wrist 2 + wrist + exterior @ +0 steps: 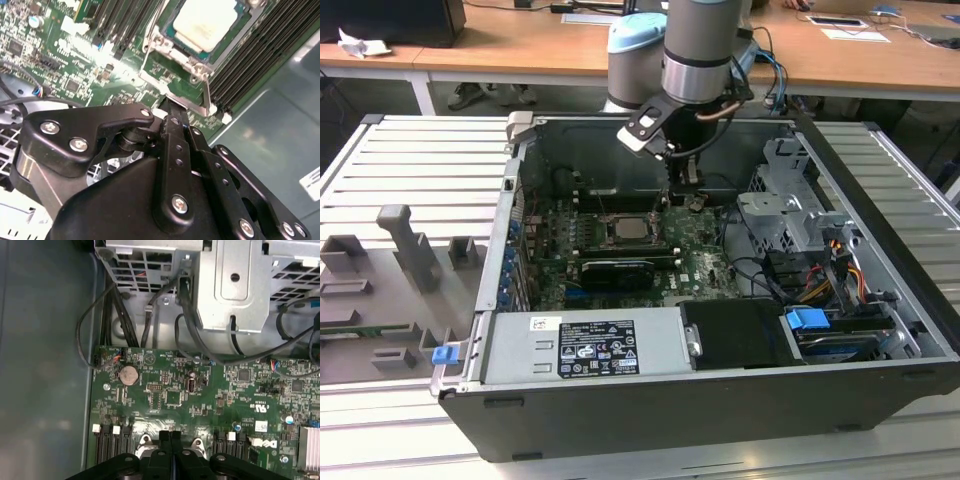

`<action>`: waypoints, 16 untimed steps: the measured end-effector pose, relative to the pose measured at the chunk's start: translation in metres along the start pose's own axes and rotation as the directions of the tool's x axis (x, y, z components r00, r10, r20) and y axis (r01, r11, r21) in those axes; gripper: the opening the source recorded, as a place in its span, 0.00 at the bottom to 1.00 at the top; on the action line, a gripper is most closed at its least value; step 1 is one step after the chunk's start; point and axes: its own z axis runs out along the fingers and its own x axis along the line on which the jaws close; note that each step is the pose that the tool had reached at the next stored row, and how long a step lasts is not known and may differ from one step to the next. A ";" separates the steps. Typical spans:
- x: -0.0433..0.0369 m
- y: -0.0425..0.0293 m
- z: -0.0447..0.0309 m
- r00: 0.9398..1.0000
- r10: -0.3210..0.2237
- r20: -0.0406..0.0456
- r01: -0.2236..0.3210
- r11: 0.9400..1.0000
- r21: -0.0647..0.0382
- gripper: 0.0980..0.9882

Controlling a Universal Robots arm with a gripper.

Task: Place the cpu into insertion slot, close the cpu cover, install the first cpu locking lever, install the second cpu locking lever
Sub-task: 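Close the cpu cover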

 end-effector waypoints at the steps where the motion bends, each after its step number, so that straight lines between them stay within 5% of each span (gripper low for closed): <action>1: 0.0001 -0.0021 0.0006 1.000 0.000 0.000 0.000 1.000 0.000 0.01; 10: 0.0019 -0.0344 0.0110 1.000 0.000 0.000 0.000 1.000 -0.003 0.01; 16: 0.0025 -0.0444 0.0122 1.000 0.000 0.000 0.000 1.000 -0.003 0.01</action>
